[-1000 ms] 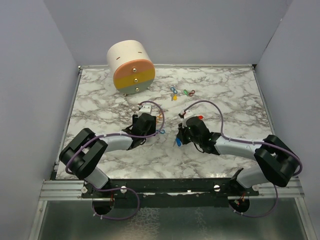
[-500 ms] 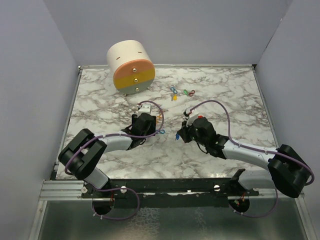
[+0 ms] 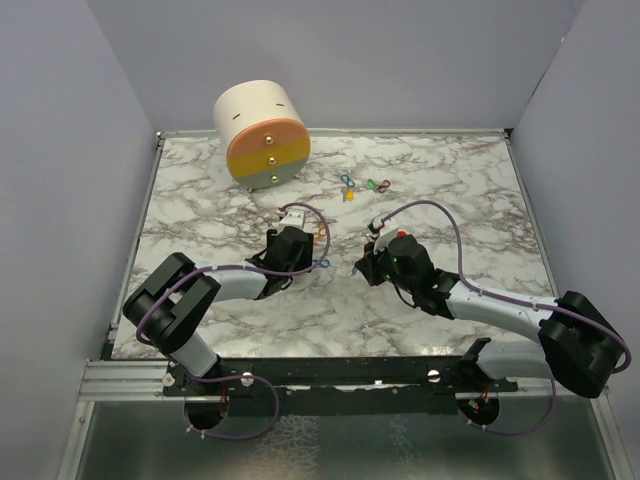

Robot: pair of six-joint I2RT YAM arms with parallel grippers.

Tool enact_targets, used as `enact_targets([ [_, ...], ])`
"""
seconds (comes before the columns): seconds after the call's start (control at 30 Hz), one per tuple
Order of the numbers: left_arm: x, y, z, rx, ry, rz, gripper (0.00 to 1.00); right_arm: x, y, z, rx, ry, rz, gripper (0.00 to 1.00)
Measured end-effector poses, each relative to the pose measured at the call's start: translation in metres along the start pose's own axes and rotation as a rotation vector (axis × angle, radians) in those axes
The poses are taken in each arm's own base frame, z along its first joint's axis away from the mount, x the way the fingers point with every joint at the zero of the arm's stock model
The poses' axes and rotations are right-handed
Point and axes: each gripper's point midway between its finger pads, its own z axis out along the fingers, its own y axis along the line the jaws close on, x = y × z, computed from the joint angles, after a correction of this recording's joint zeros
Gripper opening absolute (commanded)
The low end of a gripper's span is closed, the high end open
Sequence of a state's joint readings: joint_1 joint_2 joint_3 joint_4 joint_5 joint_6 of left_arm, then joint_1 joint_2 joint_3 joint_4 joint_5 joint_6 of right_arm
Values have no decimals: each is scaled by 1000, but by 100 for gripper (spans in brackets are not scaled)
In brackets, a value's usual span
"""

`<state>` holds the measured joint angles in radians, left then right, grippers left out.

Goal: Put the keys on the keyring

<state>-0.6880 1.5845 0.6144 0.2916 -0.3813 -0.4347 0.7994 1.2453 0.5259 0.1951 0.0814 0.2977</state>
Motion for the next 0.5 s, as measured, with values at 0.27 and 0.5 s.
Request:
enact_targets([
  [0.27,-1,-3,2,16,-5,7,56,1,-1,-1,0,2,-4,1],
  [0.5,-1,-6,2,34,-5,14,46,2,-1,-1,1,2,-6,1],
])
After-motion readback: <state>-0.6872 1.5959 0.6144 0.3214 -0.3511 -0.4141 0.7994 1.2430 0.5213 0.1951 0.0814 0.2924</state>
